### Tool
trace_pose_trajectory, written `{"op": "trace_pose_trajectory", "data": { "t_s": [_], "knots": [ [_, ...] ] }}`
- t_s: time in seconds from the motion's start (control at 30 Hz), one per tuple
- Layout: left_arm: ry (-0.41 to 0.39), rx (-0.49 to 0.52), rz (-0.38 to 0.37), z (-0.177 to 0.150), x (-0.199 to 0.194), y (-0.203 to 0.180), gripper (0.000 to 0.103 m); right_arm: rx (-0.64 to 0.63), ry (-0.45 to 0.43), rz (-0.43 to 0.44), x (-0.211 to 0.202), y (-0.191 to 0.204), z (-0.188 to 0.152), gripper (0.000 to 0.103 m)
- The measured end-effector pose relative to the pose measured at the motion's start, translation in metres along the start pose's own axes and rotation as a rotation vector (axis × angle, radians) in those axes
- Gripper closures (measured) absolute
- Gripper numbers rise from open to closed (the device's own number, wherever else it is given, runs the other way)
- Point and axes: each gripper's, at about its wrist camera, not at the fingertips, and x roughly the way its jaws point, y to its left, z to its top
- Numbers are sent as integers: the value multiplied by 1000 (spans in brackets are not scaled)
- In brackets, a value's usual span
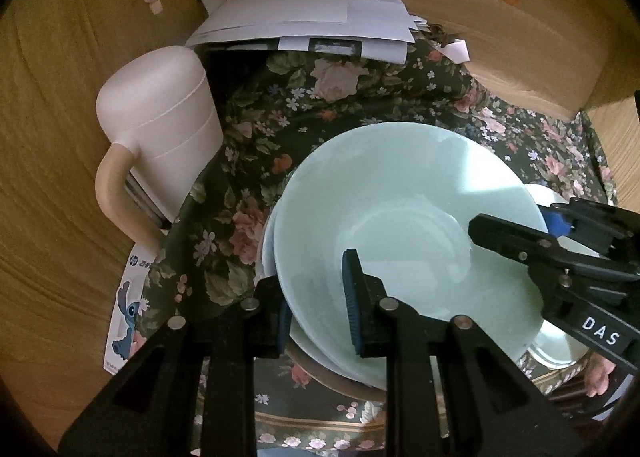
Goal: Organize plates and bowls
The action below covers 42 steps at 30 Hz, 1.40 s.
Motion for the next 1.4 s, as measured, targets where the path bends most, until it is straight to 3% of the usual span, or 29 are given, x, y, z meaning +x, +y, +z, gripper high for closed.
{"op": "trace_pose_trajectory", "data": {
  "t_s": [0.2, 0.4, 0.6, 0.73, 0.8, 1.0, 1.2, 1.4],
  "knots": [
    [1, 6, 6, 3, 0, -4, 79, 13, -25, -11, -8, -5, -1, 75],
    [35, -6, -16, 9, -1, -7, 64, 23, -27, -8, -9, -8, -1, 74],
    [35, -15, -16, 13, -6, -8, 58, 33, -43, -5, -14, -10, -1, 57],
    [43, -40, -41, 14, -8, -2, 59, 35, -47, -3, -17, -13, -1, 56],
    [30, -33, -20, 15, -13, -2, 57, 37, -44, -2, -17, -14, 0, 56],
    [-53, -10, 3, 19, -33, 8, 41, 37, -24, 7, -11, -14, 0, 56],
    [17, -37, -8, 3, -16, 22, 41, 54, 16, 39, -1, -15, -2, 56],
    [77, -106, -99, -16, 1, 31, 41, 69, 56, 61, 10, -16, -2, 56]
  ]
}}
